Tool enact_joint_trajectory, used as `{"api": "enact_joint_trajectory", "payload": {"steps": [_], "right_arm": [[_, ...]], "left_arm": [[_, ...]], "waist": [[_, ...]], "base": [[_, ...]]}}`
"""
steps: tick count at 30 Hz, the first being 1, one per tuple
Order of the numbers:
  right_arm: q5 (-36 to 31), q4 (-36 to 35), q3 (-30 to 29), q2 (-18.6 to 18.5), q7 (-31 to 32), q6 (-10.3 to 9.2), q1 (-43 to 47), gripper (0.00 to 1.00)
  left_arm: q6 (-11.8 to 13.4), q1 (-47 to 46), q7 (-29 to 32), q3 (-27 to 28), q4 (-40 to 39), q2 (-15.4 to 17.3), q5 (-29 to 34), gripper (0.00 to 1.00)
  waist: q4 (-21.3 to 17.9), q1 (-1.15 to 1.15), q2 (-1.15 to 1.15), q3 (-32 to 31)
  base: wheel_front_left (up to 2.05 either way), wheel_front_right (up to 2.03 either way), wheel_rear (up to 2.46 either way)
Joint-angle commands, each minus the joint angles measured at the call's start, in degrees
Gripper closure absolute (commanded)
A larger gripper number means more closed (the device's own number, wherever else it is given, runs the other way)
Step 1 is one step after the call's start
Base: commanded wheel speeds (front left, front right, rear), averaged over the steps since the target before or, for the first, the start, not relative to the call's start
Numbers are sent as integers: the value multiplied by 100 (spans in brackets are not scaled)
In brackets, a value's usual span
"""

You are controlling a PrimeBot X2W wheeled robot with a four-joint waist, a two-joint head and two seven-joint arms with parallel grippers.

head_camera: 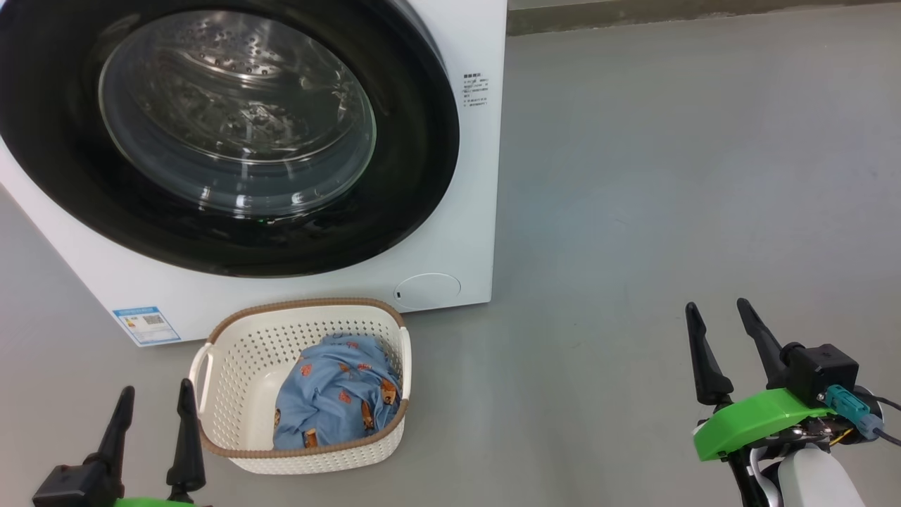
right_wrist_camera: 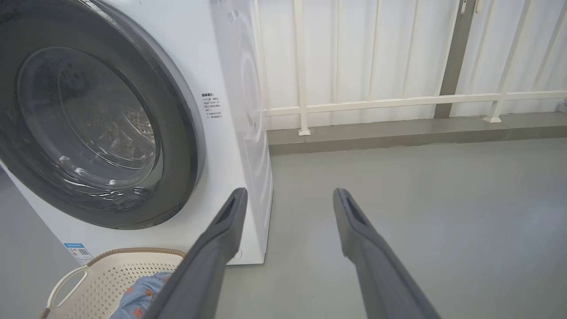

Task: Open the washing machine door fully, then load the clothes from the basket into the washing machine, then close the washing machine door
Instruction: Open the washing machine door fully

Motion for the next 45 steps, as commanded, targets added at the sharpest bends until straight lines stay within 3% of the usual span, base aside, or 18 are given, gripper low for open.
{"api": "enact_joint_trajectory", "payload": {"steps": [1,14,22,34,41,42,43,44,45], "right_arm": [[-13,-171,170,2,-69,-8,-114,0],[30,-201,166,2,-69,-8,-119,0],[496,-182,182,2,-69,-8,-299,0],[2127,20,13,2,-69,-8,-1005,0],[3855,555,35,2,-19,-8,-1624,0],[4088,631,43,2,31,-8,-1724,13],[4283,715,33,2,78,-8,-1823,51],[4503,793,21,2,138,-8,-1932,69],[4710,870,3,2,200,-8,-2041,100]], "left_arm": [[-10,-138,-47,182,-173,80,29,0],[-15,-84,-47,118,-255,62,101,0],[-16,-15,-47,8,-308,53,57,0],[-17,-5,-47,-150,-349,21,-44,0],[-17,-58,-47,-220,-327,2,-90,0],[-17,-68,-47,-232,-329,-1,-93,0],[-17,-79,-47,-244,-326,-4,-100,0],[-17,-93,-47,-262,-324,-7,-107,0],[-17,-109,-47,-281,-320,-11,-114,0]], "waist": [[-1,0,0,1],[23,0,0,-8],[60,0,0,32],[222,0,0,246],[353,0,0,387],[367,0,0,420],[384,0,0,452],[407,0,0,486],[430,0,0,519]], "base": [[0,0,0],[0,0,0],[0,0,0],[0,0,0],[0,0,0],[0,0,0],[0,0,0],[0,0,0],[0,0,0]]}}
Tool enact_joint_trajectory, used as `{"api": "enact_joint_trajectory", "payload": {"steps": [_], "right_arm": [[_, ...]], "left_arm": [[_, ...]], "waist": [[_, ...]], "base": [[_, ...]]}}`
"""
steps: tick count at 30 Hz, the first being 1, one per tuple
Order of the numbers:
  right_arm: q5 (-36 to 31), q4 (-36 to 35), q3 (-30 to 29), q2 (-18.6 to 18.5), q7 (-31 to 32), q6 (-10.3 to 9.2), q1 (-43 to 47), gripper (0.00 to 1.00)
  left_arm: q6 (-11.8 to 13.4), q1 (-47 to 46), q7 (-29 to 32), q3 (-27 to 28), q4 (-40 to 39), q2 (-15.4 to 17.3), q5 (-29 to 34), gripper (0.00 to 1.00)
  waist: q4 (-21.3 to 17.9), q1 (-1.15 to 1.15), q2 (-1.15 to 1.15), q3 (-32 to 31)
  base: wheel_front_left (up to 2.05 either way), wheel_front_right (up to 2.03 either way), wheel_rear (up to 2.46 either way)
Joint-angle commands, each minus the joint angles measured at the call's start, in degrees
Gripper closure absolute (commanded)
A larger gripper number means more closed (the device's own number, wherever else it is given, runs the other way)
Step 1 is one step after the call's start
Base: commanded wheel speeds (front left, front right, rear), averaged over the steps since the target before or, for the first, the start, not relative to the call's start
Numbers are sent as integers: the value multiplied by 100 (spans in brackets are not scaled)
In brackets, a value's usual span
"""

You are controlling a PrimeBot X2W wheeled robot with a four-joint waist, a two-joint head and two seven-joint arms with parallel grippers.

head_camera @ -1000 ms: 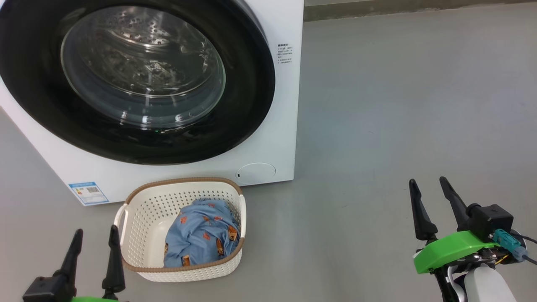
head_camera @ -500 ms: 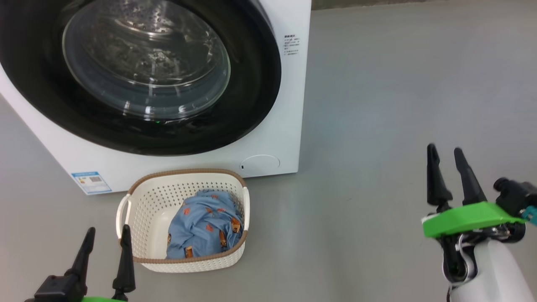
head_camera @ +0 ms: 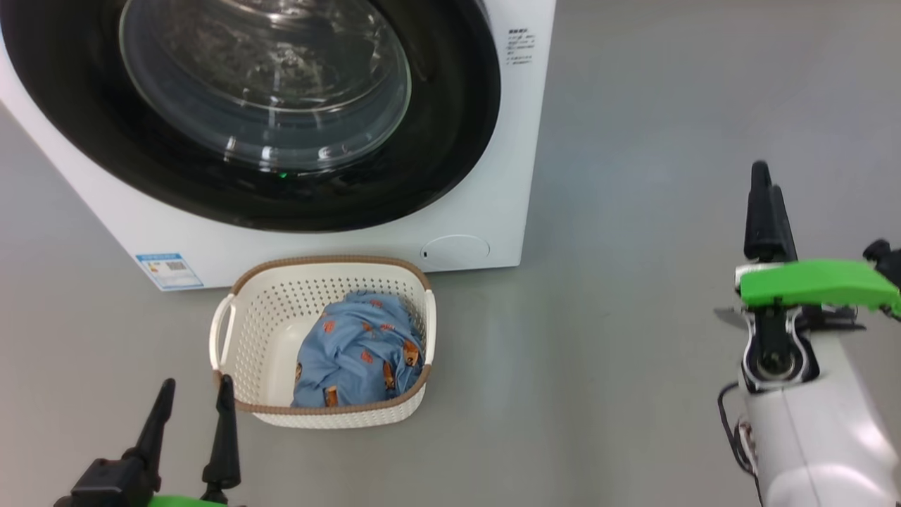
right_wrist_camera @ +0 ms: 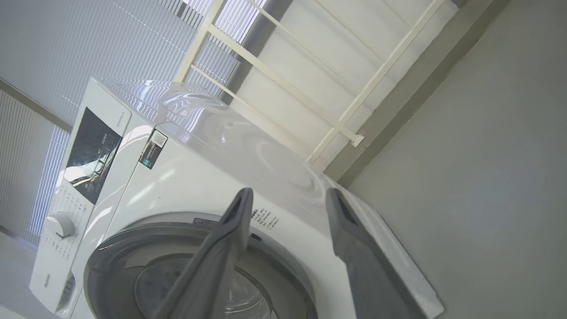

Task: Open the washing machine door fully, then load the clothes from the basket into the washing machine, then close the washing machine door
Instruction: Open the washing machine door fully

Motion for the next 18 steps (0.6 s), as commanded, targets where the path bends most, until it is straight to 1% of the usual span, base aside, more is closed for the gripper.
{"api": "enact_joint_trajectory", "payload": {"steps": [1,3,6,10,13,17,18], "right_arm": [[157,-60,97,23,62,-8,-293,100],[586,78,35,23,214,-8,-520,100],[960,323,-117,23,342,-8,-830,100],[1202,605,-158,23,675,-8,-1215,100],[1342,794,-167,11,1068,-8,-1515,100],[1565,1059,-203,-12,1823,-8,-1971,100],[1615,1141,-251,-89,2073,-8,-2226,100]], "left_arm": [[-17,-185,-47,139,-132,38,-50,0],[-17,-225,-47,94,-114,32,-80,0],[-17,-297,-47,57,-113,25,-102,0],[-17,-379,-47,39,-146,19,-113,0],[-17,-435,-47,45,-204,16,-116,0],[-17,-531,-47,22,-283,11,-127,0],[-17,-589,-47,-13,-318,8,-136,0]], "waist": [[76,0,0,94],[129,0,0,169],[207,0,0,278],[302,0,0,426],[350,0,0,560],[418,0,0,759],[461,0,0,866]], "base": [[0,0,0],[0,0,0],[0,0,0],[0,0,0],[0,0,0],[0,0,0],[0,0,0]]}}
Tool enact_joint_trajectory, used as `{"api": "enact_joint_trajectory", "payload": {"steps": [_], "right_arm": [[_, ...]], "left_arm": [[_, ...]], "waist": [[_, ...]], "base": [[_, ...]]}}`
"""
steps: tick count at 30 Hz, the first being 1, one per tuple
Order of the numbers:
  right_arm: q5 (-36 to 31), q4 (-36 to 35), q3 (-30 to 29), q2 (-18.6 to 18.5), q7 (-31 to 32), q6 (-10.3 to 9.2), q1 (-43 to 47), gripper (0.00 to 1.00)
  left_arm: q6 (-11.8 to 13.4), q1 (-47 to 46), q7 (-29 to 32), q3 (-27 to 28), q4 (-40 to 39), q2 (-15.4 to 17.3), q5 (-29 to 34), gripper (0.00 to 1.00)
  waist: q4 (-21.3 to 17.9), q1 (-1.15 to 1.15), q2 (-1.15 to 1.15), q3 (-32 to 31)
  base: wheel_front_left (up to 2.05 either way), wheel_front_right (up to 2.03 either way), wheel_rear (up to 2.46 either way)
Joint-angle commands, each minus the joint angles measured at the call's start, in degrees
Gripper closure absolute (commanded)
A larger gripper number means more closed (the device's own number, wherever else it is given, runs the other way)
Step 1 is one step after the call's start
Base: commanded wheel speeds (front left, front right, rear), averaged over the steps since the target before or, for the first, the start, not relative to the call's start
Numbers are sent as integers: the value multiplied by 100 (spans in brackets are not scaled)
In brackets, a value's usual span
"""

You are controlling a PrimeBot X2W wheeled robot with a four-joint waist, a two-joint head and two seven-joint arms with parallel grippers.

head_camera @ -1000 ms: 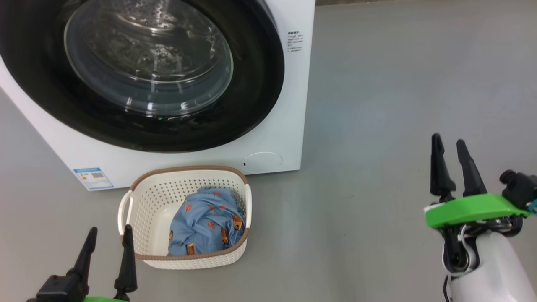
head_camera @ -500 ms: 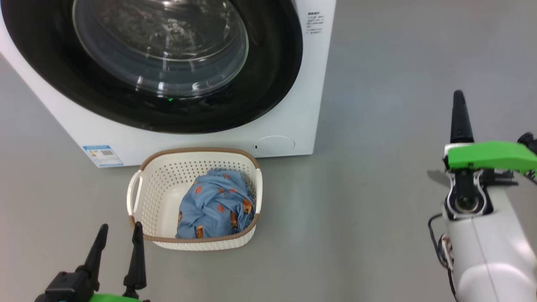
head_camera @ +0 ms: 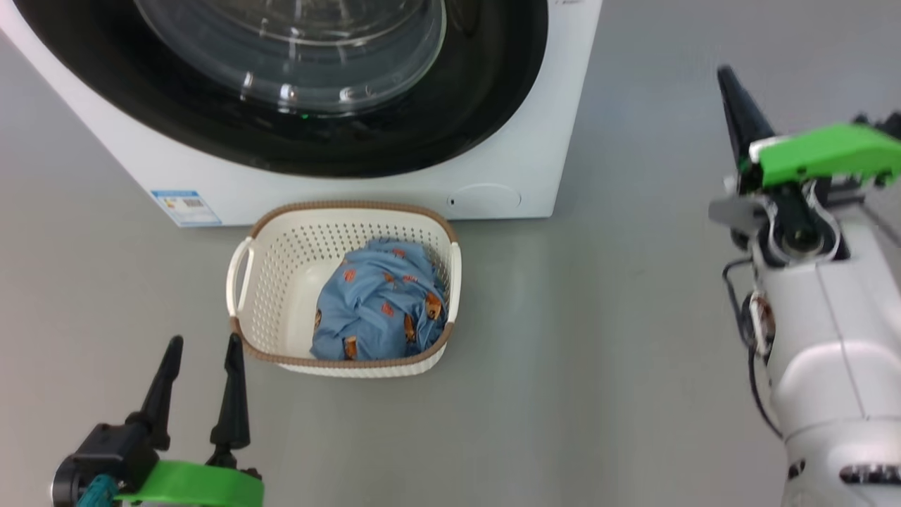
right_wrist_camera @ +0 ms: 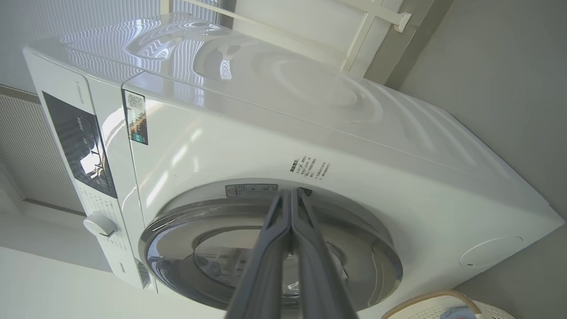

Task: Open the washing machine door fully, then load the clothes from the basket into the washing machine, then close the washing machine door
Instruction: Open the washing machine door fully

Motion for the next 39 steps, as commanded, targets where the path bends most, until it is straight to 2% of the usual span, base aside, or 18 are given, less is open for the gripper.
{"api": "enact_joint_trajectory", "payload": {"steps": [1,11,16,24,39], "right_arm": [[76,-93,35,-15,116,-6,-353,100],[261,215,-42,-208,1372,-6,-1435,100],[260,356,-78,-233,1702,-6,-1754,100],[44,671,-174,-257,1860,-6,-2332,100],[-468,1124,-369,-255,1757,-6,-3238,100]], "left_arm": [[-17,-207,-47,128,-182,84,-35,0],[-17,-498,-47,-81,-327,79,-164,0],[-17,-599,-47,-183,-334,78,-261,0],[-17,-741,-47,-436,-508,78,-473,0],[-18,-932,-47,-694,-608,78,-750,0]], "waist": [[112,0,0,193],[352,0,0,679],[451,0,0,807],[698,0,0,1040],[979,0,0,1535]], "base": [[0,0,0],[0,0,0],[0,0,0],[0,0,0],[0,0,0]]}}
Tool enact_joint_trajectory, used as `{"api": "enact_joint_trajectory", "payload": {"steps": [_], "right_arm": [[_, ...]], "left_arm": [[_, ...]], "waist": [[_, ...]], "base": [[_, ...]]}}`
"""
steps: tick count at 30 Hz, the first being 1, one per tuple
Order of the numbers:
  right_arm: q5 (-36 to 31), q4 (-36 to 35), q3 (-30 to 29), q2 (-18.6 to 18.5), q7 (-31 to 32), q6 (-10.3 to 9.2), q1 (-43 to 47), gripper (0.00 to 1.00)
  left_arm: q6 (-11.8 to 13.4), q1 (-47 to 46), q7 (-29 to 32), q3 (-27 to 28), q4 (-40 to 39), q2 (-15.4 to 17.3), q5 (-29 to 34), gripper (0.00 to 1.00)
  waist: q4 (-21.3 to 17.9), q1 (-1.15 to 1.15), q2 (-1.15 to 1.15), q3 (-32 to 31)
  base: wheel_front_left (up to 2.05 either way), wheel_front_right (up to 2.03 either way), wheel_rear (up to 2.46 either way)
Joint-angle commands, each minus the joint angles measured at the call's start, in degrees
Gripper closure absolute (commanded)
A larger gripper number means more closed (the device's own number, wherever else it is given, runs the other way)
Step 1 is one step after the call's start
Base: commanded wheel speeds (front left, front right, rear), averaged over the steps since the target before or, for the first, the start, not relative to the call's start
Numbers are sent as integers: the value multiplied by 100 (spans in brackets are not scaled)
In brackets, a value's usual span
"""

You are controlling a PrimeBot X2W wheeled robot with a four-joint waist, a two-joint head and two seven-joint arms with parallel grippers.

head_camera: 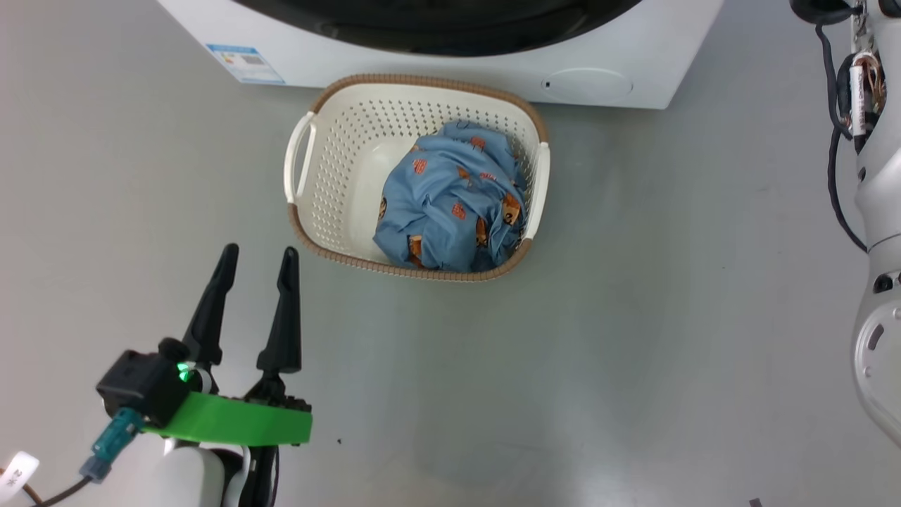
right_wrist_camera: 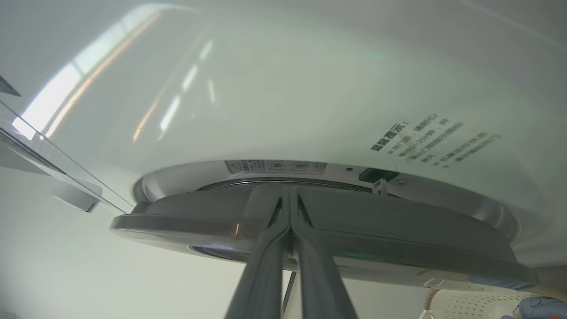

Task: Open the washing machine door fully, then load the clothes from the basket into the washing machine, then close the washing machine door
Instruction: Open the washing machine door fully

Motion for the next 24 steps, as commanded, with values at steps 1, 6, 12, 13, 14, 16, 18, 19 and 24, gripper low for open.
{"api": "enact_joint_trajectory", "payload": {"steps": [1,6,12,13,14,16,18,19,24], "right_arm": [[-115,-97,-6,129,-23,-6,-270,100],[-264,3,-86,116,-82,-6,-479,100],[-448,106,-152,108,-120,-6,-691,100],[-472,126,-167,110,-127,-6,-724,100],[-503,149,-177,108,-131,-6,-750,100],[-534,175,-189,104,-142,-6,-772,100],[-606,242,-200,92,-140,-6,-804,100],[-635,267,-211,87,-148,-6,-822,100],[-716,391,-248,107,-7,-6,-914,100]], "left_arm": [[-16,-121,-46,160,-184,112,-114,0],[-3,-233,-46,70,-271,112,-244,0],[24,-294,-46,-29,-367,112,-331,0],[28,-296,-46,-39,-370,112,-346,0],[28,-298,-46,-47,-374,112,-360,0],[31,-298,-46,-52,-371,112,-376,0],[34,-299,-46,-60,-364,112,-411,0],[33,-301,-46,-64,-362,112,-422,0],[40,-315,-46,-75,-375,112,-458,0]], "waist": [[72,0,0,119],[162,0,0,241],[271,0,0,361],[285,0,0,376],[298,0,0,390],[312,0,0,402],[338,0,0,409],[351,0,0,411],[394,0,0,420]], "base": [[0,0,0],[0,0,0],[0,0,0],[0,0,0],[0,0,0],[0,0,0],[0,0,0],[0,0,0],[0,0,0]]}}
